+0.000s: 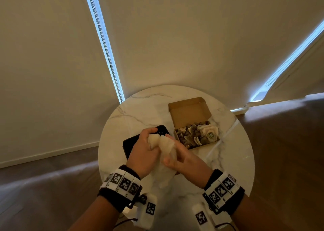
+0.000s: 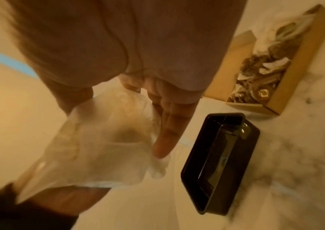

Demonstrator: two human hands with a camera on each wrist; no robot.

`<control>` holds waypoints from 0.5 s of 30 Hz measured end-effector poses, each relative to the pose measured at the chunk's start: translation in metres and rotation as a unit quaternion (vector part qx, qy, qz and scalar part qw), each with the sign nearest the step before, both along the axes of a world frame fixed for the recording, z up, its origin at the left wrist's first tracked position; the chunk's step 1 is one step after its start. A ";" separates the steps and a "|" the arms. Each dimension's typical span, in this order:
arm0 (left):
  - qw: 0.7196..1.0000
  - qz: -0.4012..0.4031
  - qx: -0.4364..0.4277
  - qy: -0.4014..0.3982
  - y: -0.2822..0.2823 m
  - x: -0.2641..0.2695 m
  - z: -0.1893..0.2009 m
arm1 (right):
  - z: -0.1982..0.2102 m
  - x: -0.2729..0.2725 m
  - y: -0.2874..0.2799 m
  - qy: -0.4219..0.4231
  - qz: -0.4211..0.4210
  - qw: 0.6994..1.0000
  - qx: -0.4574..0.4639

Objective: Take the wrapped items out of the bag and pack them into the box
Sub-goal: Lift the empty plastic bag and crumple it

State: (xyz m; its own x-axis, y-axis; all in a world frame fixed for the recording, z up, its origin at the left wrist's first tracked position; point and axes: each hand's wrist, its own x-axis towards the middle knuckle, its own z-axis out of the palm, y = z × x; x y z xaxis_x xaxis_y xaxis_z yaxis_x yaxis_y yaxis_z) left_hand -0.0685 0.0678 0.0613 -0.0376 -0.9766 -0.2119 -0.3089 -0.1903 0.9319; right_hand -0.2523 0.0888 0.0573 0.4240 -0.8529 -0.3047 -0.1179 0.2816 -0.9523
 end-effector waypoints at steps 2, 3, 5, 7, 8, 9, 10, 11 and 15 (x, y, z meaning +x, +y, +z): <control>1.000 0.018 0.002 0.004 0.003 -0.010 -0.004 | -0.002 0.002 0.002 0.012 0.005 1.000 -0.025; 0.999 0.032 0.008 0.020 0.005 -0.015 -0.005 | -0.002 0.001 0.002 0.008 0.004 1.000 -0.029; 0.995 0.055 0.032 0.076 0.009 -0.024 -0.003 | 0.000 -0.003 -0.001 0.009 0.008 0.999 -0.039; 0.990 0.056 0.060 0.117 0.012 -0.032 0.007 | 0.001 -0.010 -0.006 0.025 0.018 0.998 -0.058; 0.988 0.050 0.067 0.129 0.013 -0.036 0.012 | 0.001 -0.012 -0.009 0.038 0.015 0.997 -0.070; 0.987 0.036 0.070 0.142 0.013 -0.040 0.016 | 0.001 -0.014 -0.012 0.050 0.005 0.995 -0.084; 0.986 0.015 0.068 0.149 0.013 -0.043 0.022 | 0.002 -0.016 -0.016 0.057 -0.011 0.994 -0.097; 0.986 -0.007 0.059 0.153 0.012 -0.047 0.026 | 0.004 -0.019 -0.020 0.061 -0.033 0.992 -0.110; 0.986 -0.027 0.002 0.166 0.009 -0.063 0.041 | 0.017 -0.040 -0.044 0.063 -0.106 0.981 -0.151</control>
State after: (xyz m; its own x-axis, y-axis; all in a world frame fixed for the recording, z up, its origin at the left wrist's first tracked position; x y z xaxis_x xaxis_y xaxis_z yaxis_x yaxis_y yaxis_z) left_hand -0.1317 0.0771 0.1024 -0.1569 -0.9704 -0.1838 0.0042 -0.1867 0.9824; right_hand -0.2923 0.0446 0.0744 0.2026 -0.9772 -0.0639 -0.2085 0.0207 -0.9778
